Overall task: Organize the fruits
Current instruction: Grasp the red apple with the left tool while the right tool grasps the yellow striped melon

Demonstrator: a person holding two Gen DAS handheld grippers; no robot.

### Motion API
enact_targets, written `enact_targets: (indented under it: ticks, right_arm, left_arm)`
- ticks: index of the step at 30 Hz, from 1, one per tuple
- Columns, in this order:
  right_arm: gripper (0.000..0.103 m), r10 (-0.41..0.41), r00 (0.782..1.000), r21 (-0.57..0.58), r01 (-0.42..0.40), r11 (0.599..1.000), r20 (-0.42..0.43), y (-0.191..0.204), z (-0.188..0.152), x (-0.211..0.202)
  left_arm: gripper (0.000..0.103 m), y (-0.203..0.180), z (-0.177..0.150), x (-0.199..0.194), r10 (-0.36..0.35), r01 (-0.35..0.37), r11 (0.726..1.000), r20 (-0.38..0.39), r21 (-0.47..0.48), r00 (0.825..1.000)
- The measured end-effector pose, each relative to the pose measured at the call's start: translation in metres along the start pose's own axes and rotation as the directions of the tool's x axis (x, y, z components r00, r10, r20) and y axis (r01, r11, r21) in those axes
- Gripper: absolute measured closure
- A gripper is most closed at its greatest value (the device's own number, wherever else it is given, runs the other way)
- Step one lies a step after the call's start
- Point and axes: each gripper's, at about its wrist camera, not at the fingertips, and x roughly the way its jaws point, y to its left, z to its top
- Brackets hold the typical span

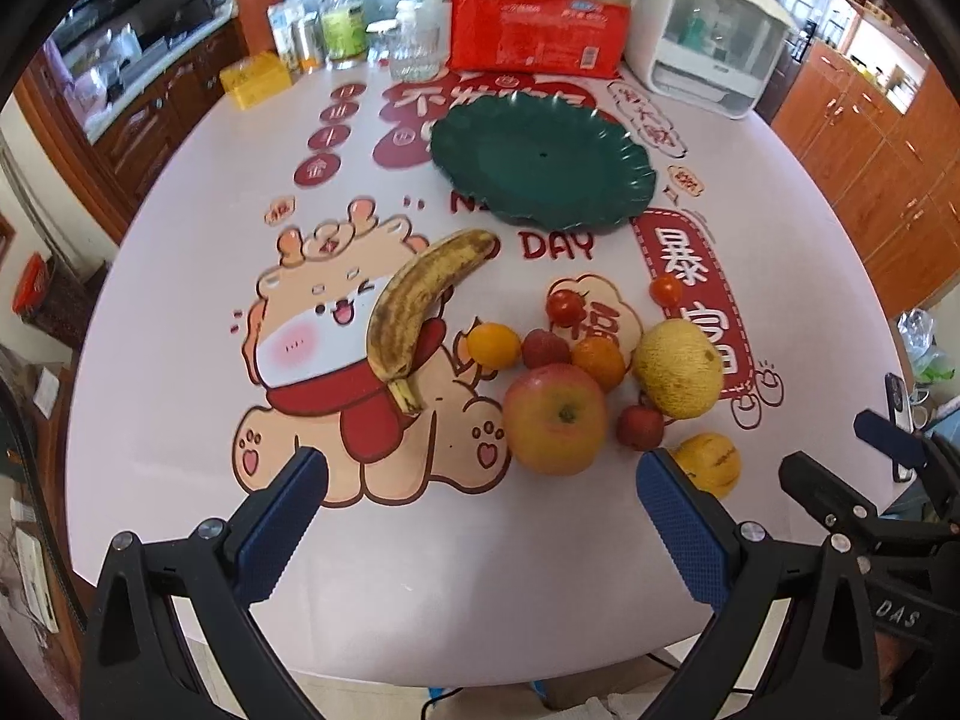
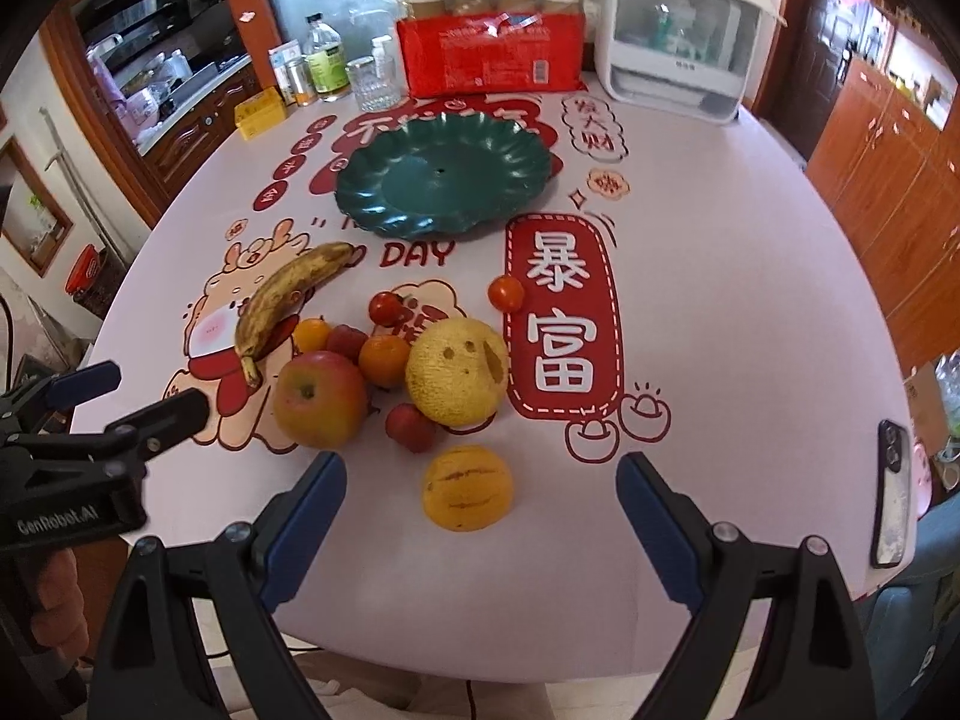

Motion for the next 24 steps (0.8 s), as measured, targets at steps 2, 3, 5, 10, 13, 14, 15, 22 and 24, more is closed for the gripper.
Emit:
enact_targets:
  ticks: [2, 3, 5, 10, 13, 14, 15, 22, 24]
  right_arm:
    - [0.011, 0.006, 1.000, 0.014, -0.006, 1.000, -0.027, -0.007, -0.001, 0.012]
    - [0.011, 0.004, 0.999, 0.014, -0.004, 1.000, -0.042, -0.010, -0.003, 0.019]
    - [0.013, 0.001, 0.997, 0.004, -0.001, 1.000, -0.075, -0.012, -0.007, 0.031]
    - [0.022, 0.028, 0.989, -0.027, -0.032, 0.999, -0.146, -0.010, -0.015, 0.057]
    - [0.026, 0.048, 0.984, -0.045, -0.056, 0.997, -0.174, -0.007, -0.017, 0.070]
    - [0.028, 0.047, 0.983, -0.054, -0.057, 0.997, -0.179, -0.005, -0.017, 0.074]
    - [0.029, 0.044, 0.982, -0.064, -0.057, 0.996, -0.182, -0.004, -0.017, 0.077]
    - [0.033, 0.084, 0.972, -0.093, -0.106, 0.990, -0.221, 0.000, -0.016, 0.097]
    - [0.034, 0.089, 0.970, -0.102, -0.114, 0.988, -0.228, 0.003, -0.015, 0.099]
  left_arm:
    - [0.001, 0.006, 0.001, 0.011, -0.016, 0.015, 1.000, -0.034, -0.020, 0.999]
    - [0.001, 0.008, 0.000, 0.016, -0.024, 0.023, 0.999, -0.052, -0.026, 0.998]
    - [0.001, 0.011, -0.001, 0.027, -0.035, 0.033, 0.999, -0.083, -0.035, 0.996]
    - [0.001, 0.010, -0.003, 0.055, -0.101, 0.091, 0.993, -0.155, -0.074, 0.983]
    - [0.001, 0.006, -0.002, 0.069, -0.116, 0.101, 0.991, -0.178, -0.091, 0.977]
    - [0.002, 0.004, -0.001, 0.074, -0.117, 0.101, 0.990, -0.180, -0.096, 0.977]
    - [0.002, 0.002, 0.000, 0.079, -0.115, 0.098, 0.990, -0.183, -0.101, 0.976]
    - [0.010, -0.015, 0.006, 0.106, -0.143, 0.117, 0.984, -0.218, -0.131, 0.965]
    - [0.016, -0.020, 0.007, 0.112, -0.148, 0.119, 0.984, -0.230, -0.132, 0.962]
